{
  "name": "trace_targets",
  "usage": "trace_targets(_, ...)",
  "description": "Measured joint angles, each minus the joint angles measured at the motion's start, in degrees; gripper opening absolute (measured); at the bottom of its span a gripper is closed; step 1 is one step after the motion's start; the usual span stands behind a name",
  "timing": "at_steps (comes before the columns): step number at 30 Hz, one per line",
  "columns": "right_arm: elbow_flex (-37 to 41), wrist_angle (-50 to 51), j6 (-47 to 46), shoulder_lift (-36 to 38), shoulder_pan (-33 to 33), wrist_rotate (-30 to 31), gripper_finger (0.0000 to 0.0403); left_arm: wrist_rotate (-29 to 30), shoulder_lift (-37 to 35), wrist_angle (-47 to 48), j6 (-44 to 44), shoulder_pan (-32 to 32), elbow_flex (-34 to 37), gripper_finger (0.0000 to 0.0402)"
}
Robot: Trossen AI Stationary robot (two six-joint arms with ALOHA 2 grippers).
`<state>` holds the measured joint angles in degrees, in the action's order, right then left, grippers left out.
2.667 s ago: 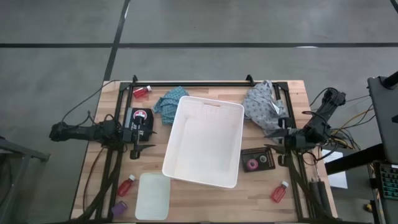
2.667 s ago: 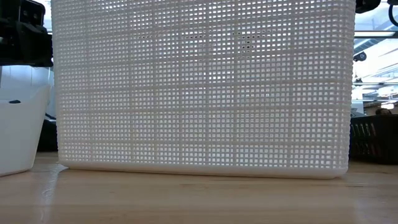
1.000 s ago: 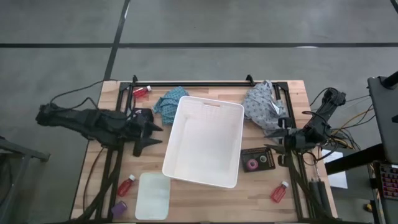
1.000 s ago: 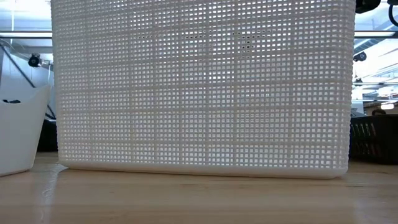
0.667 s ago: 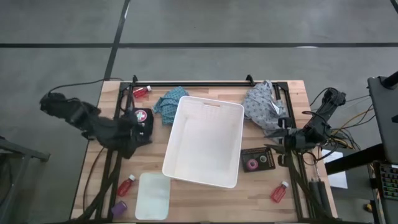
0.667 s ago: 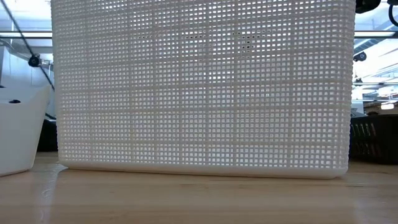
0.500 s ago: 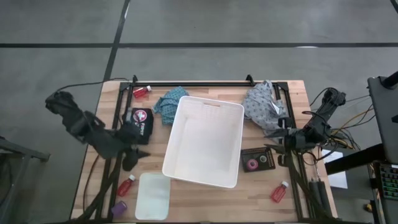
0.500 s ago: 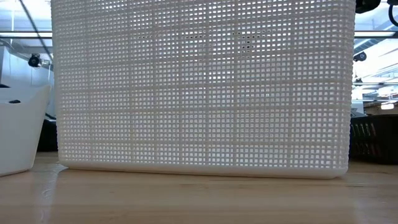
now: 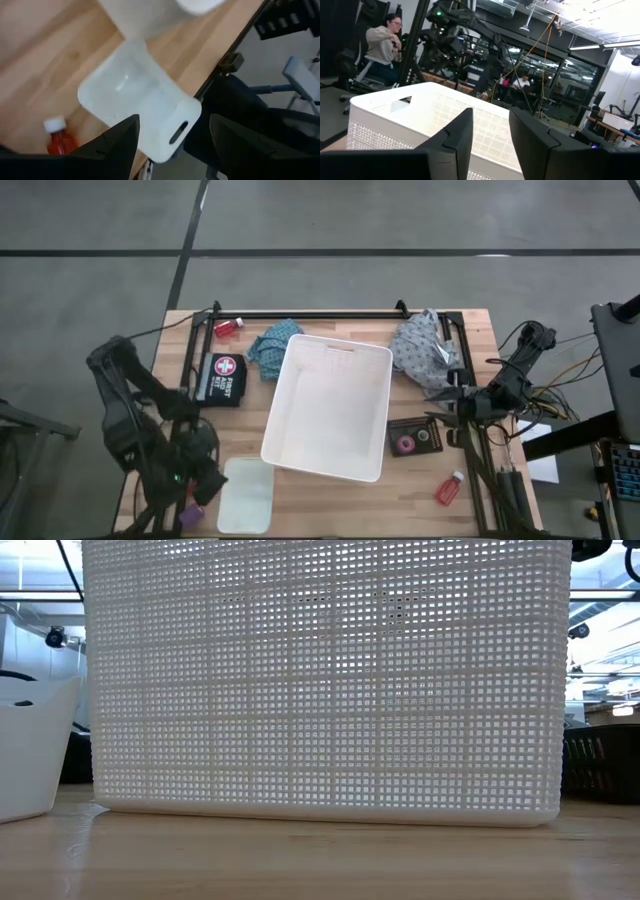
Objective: Pick & place medical supplies in basket/bin
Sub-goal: Put the violet bandage into the black bin
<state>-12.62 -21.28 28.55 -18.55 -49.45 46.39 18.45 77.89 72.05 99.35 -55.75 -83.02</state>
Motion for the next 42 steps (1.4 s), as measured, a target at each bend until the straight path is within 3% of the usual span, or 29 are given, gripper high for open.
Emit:
trace_targets(4, 0.0, 0.0, 0.0, 0.0, 0.0, 0.0, 0.0117, -4.5, 3.1, -0.3, 7.2, -1.2, 0.0, 0.0248)
trace_targets(11, 0.0, 0.0, 0.0, 0.0, 0.0, 0.0, 0.012, -22.1, 8.8, -1.6, 16.9, -1.5, 0.0, 0.0241)
trace_targets(20, 0.0, 0.0, 0.0, 0.0, 0.0, 0.0, 0.013, -29.7, 15.5, -5.8, 16.2, -1.5, 0.1, 0.0223)
trace_targets(26, 0.0, 0.0, 0.0, 0.0, 0.0, 0.0, 0.0125, -33.7, 17.2, -6.1, 20.5, -1.5, 0.1, 0.0213)
trace_targets(34, 0.0, 0.0, 0.0, 0.0, 0.0, 0.0, 0.0116, -34.6, 18.2, -7.6, 9.4, -1.5, 4.9, 0.0196)
trace_targets(42, 0.0, 0.0, 0.0, 0.0, 0.0, 0.0, 0.0114, -38.4, 17.6, -17.8, -0.8, -1.4, 14.5, 0.0182)
